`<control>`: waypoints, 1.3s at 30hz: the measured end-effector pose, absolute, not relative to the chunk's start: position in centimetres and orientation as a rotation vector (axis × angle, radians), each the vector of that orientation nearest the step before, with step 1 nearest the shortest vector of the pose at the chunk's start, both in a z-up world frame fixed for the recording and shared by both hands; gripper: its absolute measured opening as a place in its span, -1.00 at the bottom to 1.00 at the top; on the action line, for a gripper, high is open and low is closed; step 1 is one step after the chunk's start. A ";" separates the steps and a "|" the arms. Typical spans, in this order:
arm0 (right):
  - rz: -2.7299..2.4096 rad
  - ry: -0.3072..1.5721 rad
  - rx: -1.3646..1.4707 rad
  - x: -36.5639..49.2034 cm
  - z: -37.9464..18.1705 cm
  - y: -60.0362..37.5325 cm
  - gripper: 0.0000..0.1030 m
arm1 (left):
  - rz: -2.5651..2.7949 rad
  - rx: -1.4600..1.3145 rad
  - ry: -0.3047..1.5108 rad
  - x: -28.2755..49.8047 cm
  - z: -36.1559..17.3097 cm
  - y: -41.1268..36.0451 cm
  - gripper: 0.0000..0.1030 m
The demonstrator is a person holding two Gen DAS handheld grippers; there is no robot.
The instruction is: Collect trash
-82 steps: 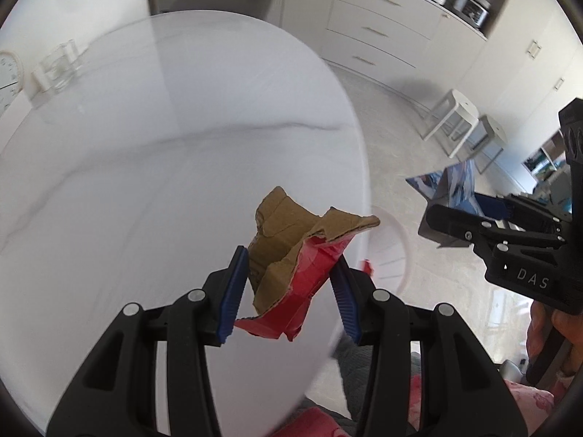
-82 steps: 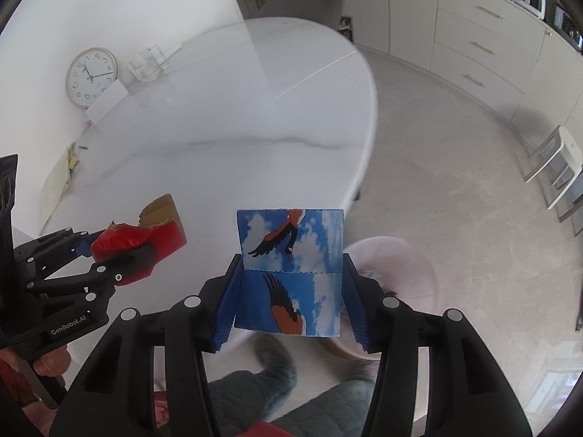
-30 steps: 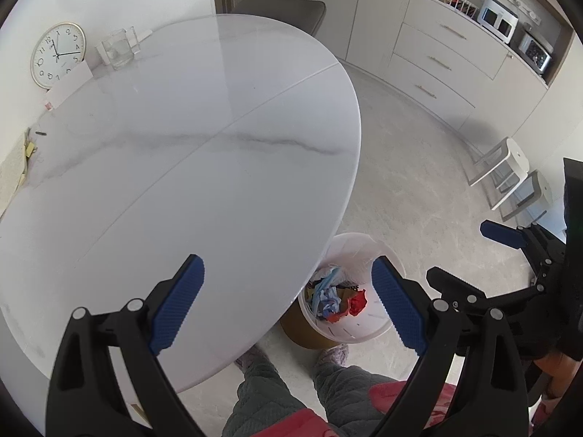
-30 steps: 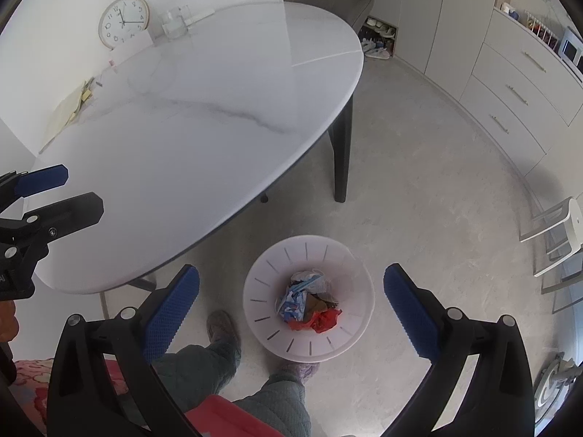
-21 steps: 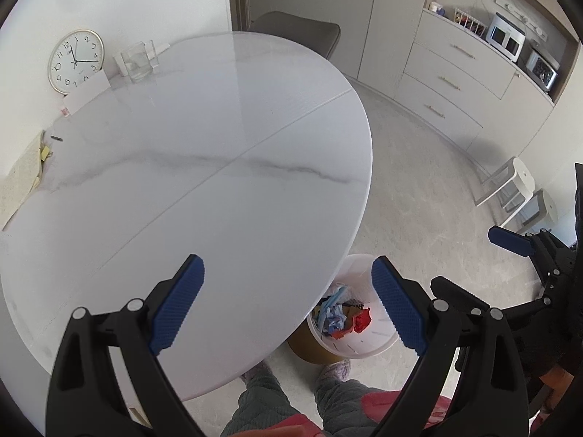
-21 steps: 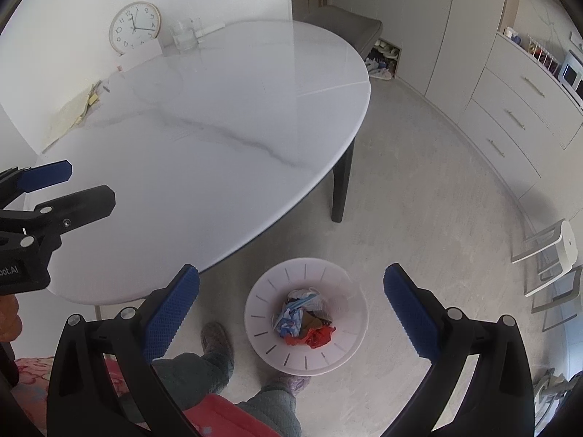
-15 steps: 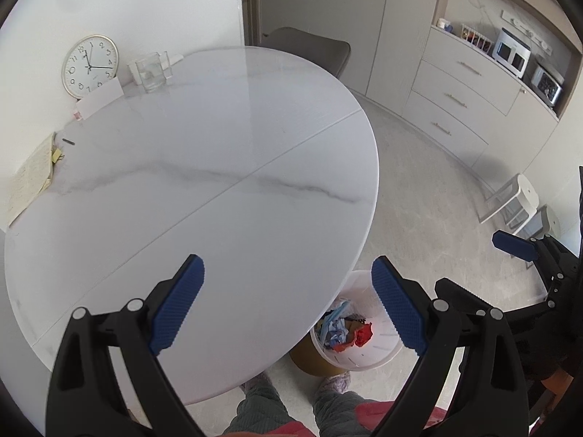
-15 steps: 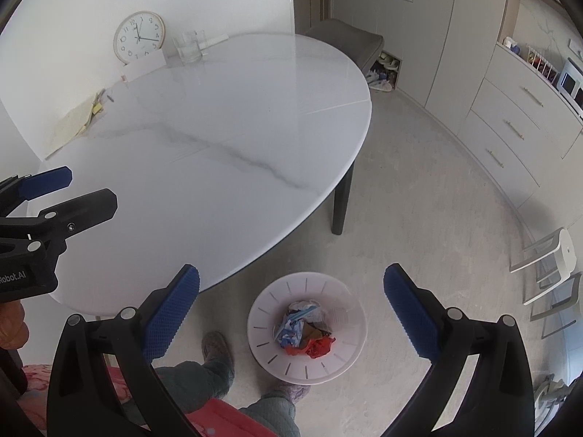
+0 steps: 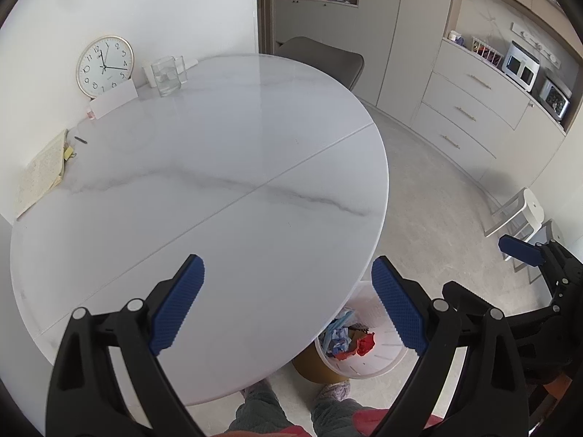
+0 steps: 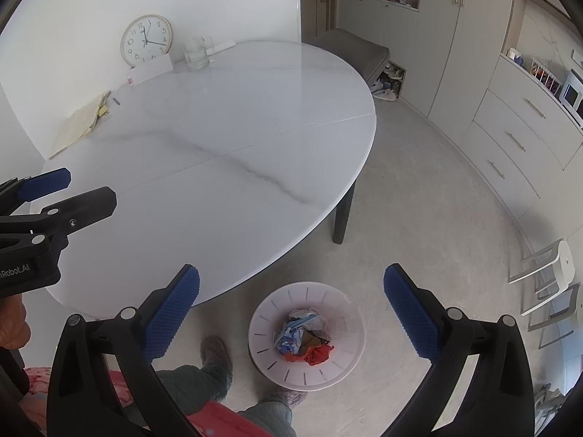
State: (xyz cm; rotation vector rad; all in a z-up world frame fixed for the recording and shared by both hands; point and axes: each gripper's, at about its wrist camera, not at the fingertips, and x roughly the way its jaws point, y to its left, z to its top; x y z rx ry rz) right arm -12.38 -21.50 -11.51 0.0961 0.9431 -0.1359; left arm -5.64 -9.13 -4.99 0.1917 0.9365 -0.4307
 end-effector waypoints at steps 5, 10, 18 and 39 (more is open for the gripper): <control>-0.139 0.856 0.079 -11.7 -7.4 -21.9 0.95 | -0.410 0.188 0.830 -4.6 -1.1 -9.0 0.73; -0.145 0.742 0.042 -10.5 -2.4 -22.1 0.95 | -0.382 0.157 0.729 -3.3 3.6 -8.9 0.73; -0.153 0.590 0.041 -9.4 3.1 -22.0 0.95 | -0.283 0.118 0.593 -2.3 8.9 -8.1 0.86; -0.142 0.593 0.069 -8.5 3.1 -21.8 0.95 | -0.276 0.092 0.639 -1.8 8.1 -8.2 0.86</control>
